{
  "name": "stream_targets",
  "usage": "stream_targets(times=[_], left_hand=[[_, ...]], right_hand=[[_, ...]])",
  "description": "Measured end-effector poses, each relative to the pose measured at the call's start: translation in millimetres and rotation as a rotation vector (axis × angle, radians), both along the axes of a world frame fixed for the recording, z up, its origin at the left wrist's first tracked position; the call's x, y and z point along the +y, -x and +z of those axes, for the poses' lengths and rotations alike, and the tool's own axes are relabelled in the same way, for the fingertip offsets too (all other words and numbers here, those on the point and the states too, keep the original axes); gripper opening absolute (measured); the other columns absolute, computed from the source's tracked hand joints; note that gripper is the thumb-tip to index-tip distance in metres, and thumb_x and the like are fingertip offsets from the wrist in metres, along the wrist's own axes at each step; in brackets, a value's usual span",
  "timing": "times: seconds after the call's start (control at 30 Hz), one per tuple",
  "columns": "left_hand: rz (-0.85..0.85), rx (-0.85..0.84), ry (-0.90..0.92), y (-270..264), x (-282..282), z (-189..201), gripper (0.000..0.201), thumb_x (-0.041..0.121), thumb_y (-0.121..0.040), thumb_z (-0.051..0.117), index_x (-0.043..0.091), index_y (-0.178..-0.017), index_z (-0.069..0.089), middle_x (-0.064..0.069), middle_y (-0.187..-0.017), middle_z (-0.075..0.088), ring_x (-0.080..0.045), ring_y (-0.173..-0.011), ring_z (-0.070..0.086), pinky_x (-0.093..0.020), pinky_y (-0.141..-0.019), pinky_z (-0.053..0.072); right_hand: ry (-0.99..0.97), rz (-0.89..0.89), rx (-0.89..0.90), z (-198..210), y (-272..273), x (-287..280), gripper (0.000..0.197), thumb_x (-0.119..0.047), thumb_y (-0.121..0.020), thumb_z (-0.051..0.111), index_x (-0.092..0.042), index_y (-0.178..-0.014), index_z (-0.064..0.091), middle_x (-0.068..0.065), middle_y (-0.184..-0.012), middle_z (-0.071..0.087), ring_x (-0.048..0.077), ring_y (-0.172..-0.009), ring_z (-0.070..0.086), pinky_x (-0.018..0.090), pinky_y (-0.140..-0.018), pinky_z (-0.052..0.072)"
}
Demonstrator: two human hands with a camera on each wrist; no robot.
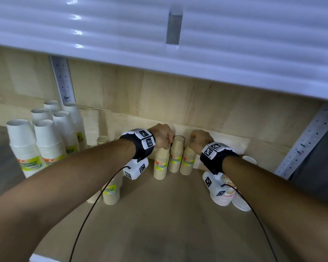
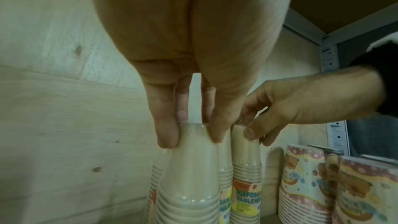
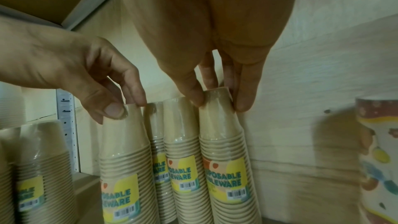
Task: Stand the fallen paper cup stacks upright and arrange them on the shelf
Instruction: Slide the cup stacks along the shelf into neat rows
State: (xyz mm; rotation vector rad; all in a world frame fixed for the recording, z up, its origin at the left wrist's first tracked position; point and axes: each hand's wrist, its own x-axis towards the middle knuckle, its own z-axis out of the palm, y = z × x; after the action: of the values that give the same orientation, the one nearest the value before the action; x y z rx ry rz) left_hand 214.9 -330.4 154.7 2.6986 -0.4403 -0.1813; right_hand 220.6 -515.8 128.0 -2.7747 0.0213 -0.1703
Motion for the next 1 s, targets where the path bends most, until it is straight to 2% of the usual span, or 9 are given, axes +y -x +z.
stream_targets(times=[0.13,0.27,0.33,0.43,0.53,0.67,0.8,0.87,1.0], left_hand=[[-0.005,-0.006,-0.012,2.4,0.9,0.1,0.019,0.013,-0.082,0.076,0.018,-0.099,0.071,0.002,-0.097,0.064,-0.018,-0.097,0.063,-0.023,-0.075,0.045],[-0.014,-0.019,-0.026,8.2,3.5,2.0,0.024,0.016,-0.081,0.077,0.017,-0.104,0.071,0.000,-0.107,0.066,-0.020,-0.102,0.063,-0.027,-0.081,0.051],[-0.012,-0.035,-0.013,11.9,6.1,5.4,0.027,0.017,-0.081,0.076,0.016,-0.107,0.070,-0.001,-0.110,0.065,-0.019,-0.101,0.062,-0.029,-0.083,0.052],[-0.006,-0.063,-0.024,22.0,12.8,15.1,0.027,0.021,-0.082,0.076,0.017,-0.108,0.068,0.003,-0.100,0.058,-0.016,-0.090,0.056,-0.025,-0.073,0.044],[0.014,-0.083,-0.037,32.7,22.9,25.5,0.030,0.022,-0.083,0.077,0.017,-0.111,0.067,0.006,-0.098,0.047,-0.016,-0.091,0.051,-0.024,-0.075,0.040],[0.057,-0.101,-0.057,50.7,45.4,39.6,0.033,0.022,-0.083,0.077,0.017,-0.113,0.067,0.004,-0.103,0.047,-0.017,-0.093,0.051,-0.025,-0.077,0.041],[0.140,-0.095,-0.053,67.9,74.2,50.6,0.032,0.023,-0.081,0.078,0.020,-0.111,0.066,0.002,-0.104,0.052,-0.019,-0.093,0.054,-0.027,-0.079,0.045],[0.170,-0.097,-0.072,77.6,88.8,55.5,0.032,0.025,-0.082,0.077,0.021,-0.112,0.066,0.006,-0.099,0.049,-0.018,-0.094,0.051,-0.028,-0.080,0.044],[0.221,-0.111,-0.096,95.7,117.6,61.1,0.033,0.026,-0.083,0.076,0.021,-0.113,0.065,0.014,-0.087,0.042,-0.014,-0.093,0.048,-0.026,-0.076,0.039]], right_hand=[[-0.005,-0.013,-0.010,2.7,4.6,-1.1,0.035,-0.025,-0.093,0.053,-0.014,-0.126,0.056,0.010,-0.133,0.052,0.029,-0.117,0.053,0.030,-0.090,0.043],[0.004,-0.005,-0.004,9.0,11.5,0.5,0.033,-0.027,-0.089,0.052,-0.018,-0.120,0.057,0.010,-0.130,0.050,0.028,-0.107,0.056,0.029,-0.081,0.044],[0.023,0.003,0.005,13.6,17.2,2.6,0.034,-0.026,-0.089,0.051,-0.018,-0.122,0.055,0.010,-0.129,0.048,0.029,-0.105,0.056,0.029,-0.081,0.045],[0.052,0.018,0.012,20.1,26.7,9.2,0.034,-0.024,-0.088,0.050,-0.017,-0.121,0.056,0.009,-0.128,0.048,0.030,-0.105,0.057,0.032,-0.081,0.047],[0.062,0.039,0.002,25.3,37.8,20.9,0.031,-0.025,-0.086,0.051,-0.016,-0.114,0.059,0.009,-0.124,0.053,0.030,-0.100,0.058,0.030,-0.075,0.046],[0.049,0.094,-0.019,32.8,53.7,44.5,0.031,-0.026,-0.088,0.053,-0.012,-0.115,0.060,0.009,-0.121,0.057,0.030,-0.103,0.059,0.029,-0.078,0.045],[0.052,0.152,-0.009,38.2,70.2,75.5,0.036,-0.028,-0.087,0.058,-0.017,-0.121,0.057,0.008,-0.127,0.054,0.028,-0.110,0.057,0.030,-0.085,0.046],[0.046,0.199,-0.001,40.4,79.6,94.3,0.037,-0.028,-0.084,0.059,-0.019,-0.120,0.058,0.006,-0.124,0.056,0.028,-0.107,0.058,0.032,-0.087,0.049],[0.058,0.285,0.004,41.7,97.4,135.1,0.033,-0.028,-0.085,0.060,-0.018,-0.116,0.060,0.007,-0.116,0.059,0.028,-0.100,0.061,0.032,-0.081,0.051]])
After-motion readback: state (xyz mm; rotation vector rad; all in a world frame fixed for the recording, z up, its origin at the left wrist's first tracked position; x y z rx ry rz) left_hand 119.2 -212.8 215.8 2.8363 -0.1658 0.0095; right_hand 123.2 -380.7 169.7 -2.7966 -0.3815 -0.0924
